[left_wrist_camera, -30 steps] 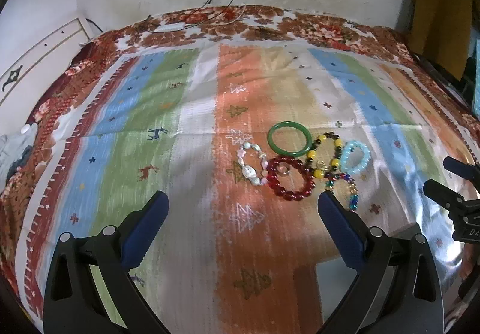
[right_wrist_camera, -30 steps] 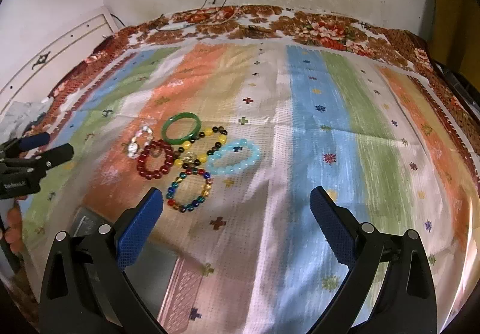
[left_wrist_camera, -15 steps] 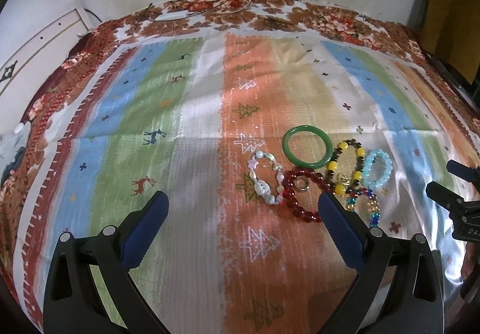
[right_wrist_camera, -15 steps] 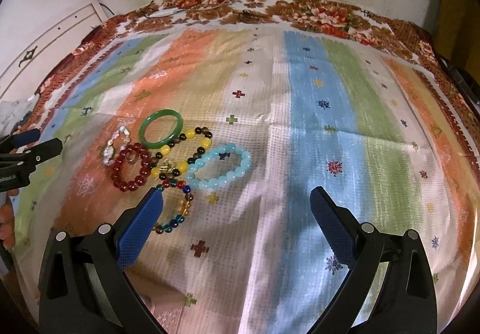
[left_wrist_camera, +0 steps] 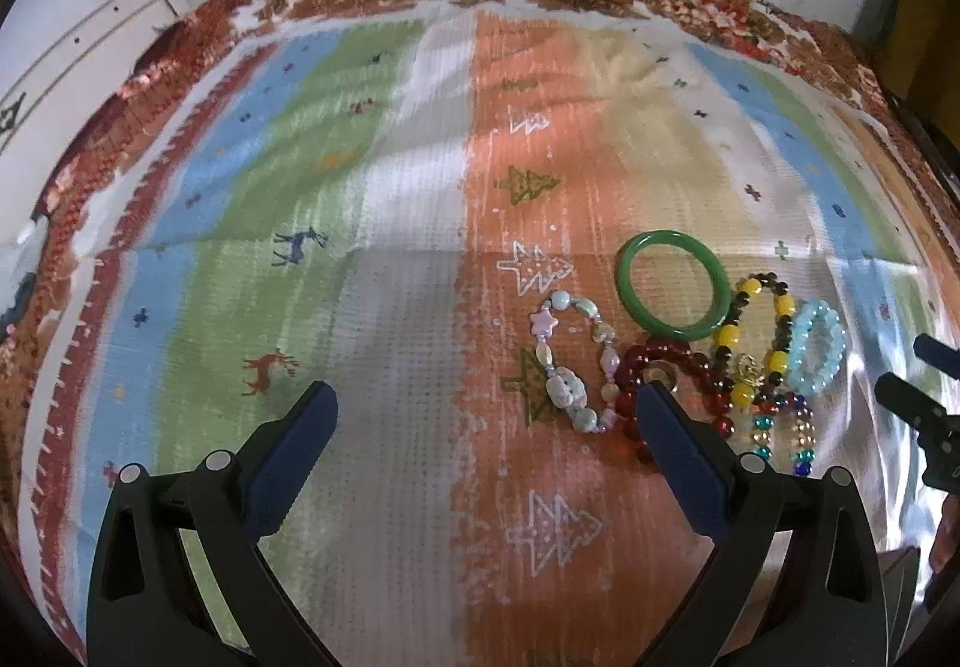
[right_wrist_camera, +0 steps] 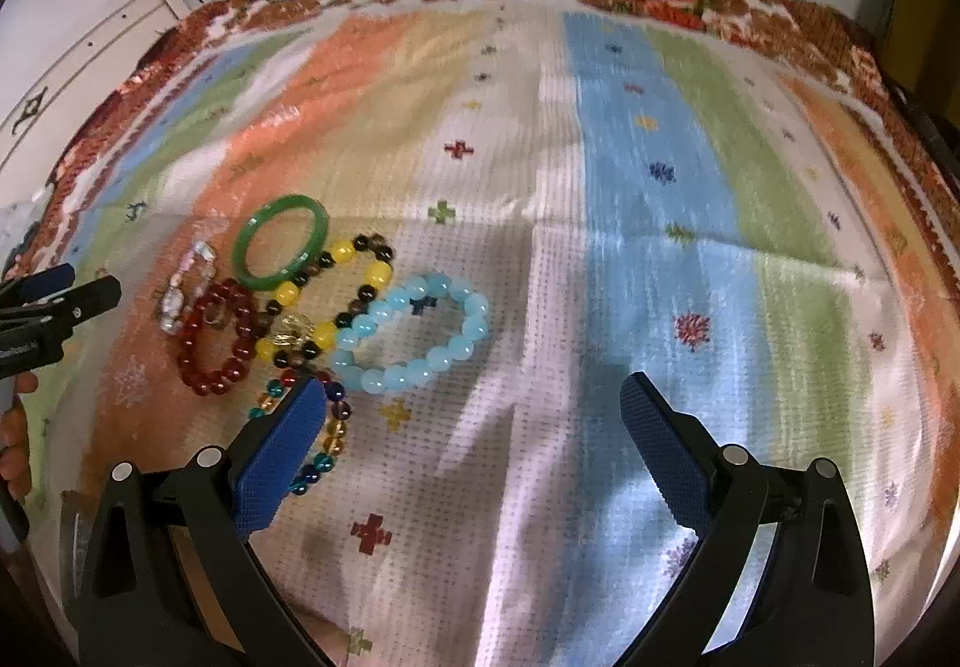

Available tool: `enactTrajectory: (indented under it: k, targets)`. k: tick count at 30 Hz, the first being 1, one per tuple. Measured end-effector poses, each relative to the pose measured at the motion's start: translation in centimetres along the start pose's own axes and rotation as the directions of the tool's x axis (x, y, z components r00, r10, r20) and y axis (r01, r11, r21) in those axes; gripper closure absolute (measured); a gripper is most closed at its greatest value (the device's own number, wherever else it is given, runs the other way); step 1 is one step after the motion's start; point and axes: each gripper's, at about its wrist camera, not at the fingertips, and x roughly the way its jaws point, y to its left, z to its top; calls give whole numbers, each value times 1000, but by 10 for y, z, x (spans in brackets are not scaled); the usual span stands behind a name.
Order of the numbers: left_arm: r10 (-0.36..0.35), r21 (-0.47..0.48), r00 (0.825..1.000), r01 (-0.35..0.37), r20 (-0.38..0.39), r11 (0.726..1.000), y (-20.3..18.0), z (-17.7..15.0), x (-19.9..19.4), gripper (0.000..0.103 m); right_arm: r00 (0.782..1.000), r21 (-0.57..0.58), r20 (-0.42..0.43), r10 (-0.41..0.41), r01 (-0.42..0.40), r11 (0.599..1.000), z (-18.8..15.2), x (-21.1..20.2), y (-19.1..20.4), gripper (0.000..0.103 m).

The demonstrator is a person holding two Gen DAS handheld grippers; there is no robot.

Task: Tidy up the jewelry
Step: 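Move the left tool toward the white bead bracelet while the right tool approaches the light blue bracelet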

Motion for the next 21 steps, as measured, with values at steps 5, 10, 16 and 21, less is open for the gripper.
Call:
enactTrajectory:
  k: [5, 10, 16, 21]
  targets:
    - [-6, 0, 999, 6, -34, 1000, -1, 5, 15, 6, 999, 28, -33, 9, -8, 1000, 4, 13, -5, 4]
    - [4, 14, 998, -3, -64, 1000, -4, 8, 29, 6, 999, 30, -52, 10, -8, 1000, 6, 22, -4, 4]
    - [10, 4, 996, -9, -91, 1000, 0, 11, 43, 6, 997, 69, -78, 24, -19, 997, 10, 35, -9, 4]
    - [46, 28, 993, -43, -106, 999, -1, 10, 52, 6, 996, 57, -88, -1, 6, 998, 14, 46, -8, 4]
